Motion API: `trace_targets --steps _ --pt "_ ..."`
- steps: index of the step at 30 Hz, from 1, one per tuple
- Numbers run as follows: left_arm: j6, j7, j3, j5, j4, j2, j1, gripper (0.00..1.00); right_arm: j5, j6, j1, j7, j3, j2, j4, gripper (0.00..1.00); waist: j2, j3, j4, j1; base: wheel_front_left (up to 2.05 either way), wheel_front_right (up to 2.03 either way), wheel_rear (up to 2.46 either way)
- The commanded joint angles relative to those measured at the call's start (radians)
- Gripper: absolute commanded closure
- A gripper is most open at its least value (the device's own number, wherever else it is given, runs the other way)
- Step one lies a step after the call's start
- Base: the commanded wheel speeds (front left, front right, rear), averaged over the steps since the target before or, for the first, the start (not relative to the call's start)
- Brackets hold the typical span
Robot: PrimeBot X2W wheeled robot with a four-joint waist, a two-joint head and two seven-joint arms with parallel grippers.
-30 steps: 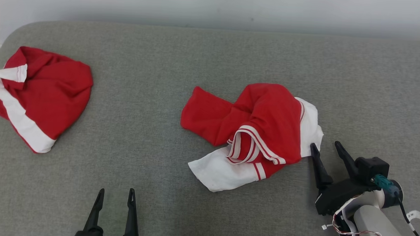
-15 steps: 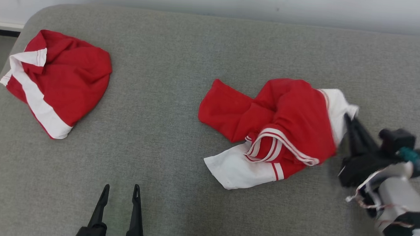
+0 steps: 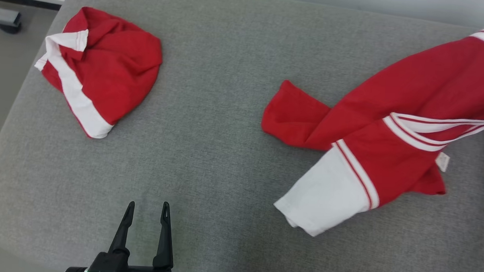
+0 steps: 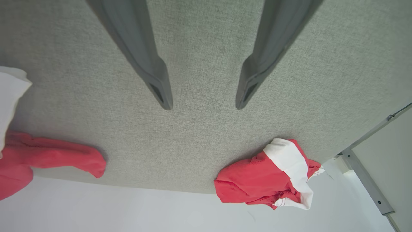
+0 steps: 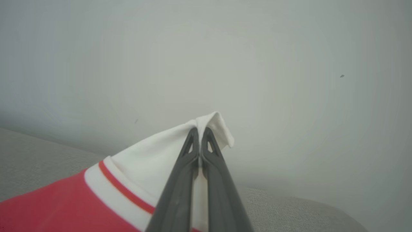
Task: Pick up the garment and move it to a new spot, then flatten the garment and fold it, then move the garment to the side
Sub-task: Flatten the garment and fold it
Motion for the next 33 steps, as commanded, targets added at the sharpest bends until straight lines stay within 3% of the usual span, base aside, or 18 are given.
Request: trace_targets --steps 1,4,5,6,11,15,22,28,33 --pt "0.001 -0.003 -0.001 -0.001 -0.003 -0.001 -0.004 0.0 -0.004 -0.002 -0.02 0.001 -0.015 -0.002 0.014 1.0 -0.0001 0.024 0.028 -0.0001 0.0 0.0 0.0" --pt "0.008 -0.003 -0.007 -0.002 -0.002 -0.001 -0.011 0.0 -0.055 -0.002 -0.074 0.003 -0.062 -0.024 0.081 0.96 -0.0001 0.03 0.037 -0.0001 0.0 0.0 0.0" --pt "0.009 -0.003 -0.009 -0.002 -0.001 -0.001 -0.012 0.0 -0.071 -0.002 -0.088 0.004 -0.077 -0.026 0.102 0.18 -0.0001 0.03 0.038 -0.0001 0.0 0.0 0.0" --pt "0.009 -0.003 -0.011 -0.002 -0.001 -0.001 -0.014 0.0 -0.089 -0.002 -0.103 0.003 -0.089 -0.025 0.114 0.0 -0.0001 0.03 0.038 -0.0001 0.0 0.0 0.0" --pt "0.017 -0.003 -0.002 -0.007 0.005 -0.001 -0.015 0.0 -0.129 -0.002 -0.096 -0.004 -0.104 0.029 0.134 0.0 -0.0001 0.013 0.012 -0.0001 0.0 0.0 0.0" --pt "0.012 -0.003 0.007 -0.008 0.011 -0.001 -0.016 0.0 -0.102 -0.002 -0.038 -0.006 -0.049 0.104 0.044 0.0 -0.0001 -0.006 -0.021 -0.0001 0.0 0.0 0.0" --pt "0.002 -0.003 0.017 -0.013 0.025 0.0 -0.002 0.0 0.048 -0.002 0.135 -0.005 0.096 0.197 -0.138 0.0 -0.0001 -0.055 -0.064 -0.0001 0.0 0.0 0.0" --pt "0.001 -0.003 0.031 -0.017 0.037 0.0 0.016 0.0 0.205 -0.002 0.263 -0.005 0.23 0.22 -0.236 0.0 -0.0001 -0.091 -0.08 -0.0001 0.0 0.0 0.0" --pt "-0.006 -0.003 0.038 -0.017 0.042 0.0 0.023 0.0 0.286 -0.002 0.331 0.004 0.312 0.222 -0.249 0.0 -0.0001 -0.11 -0.087 -0.0001 0.0 0.0 0.0"
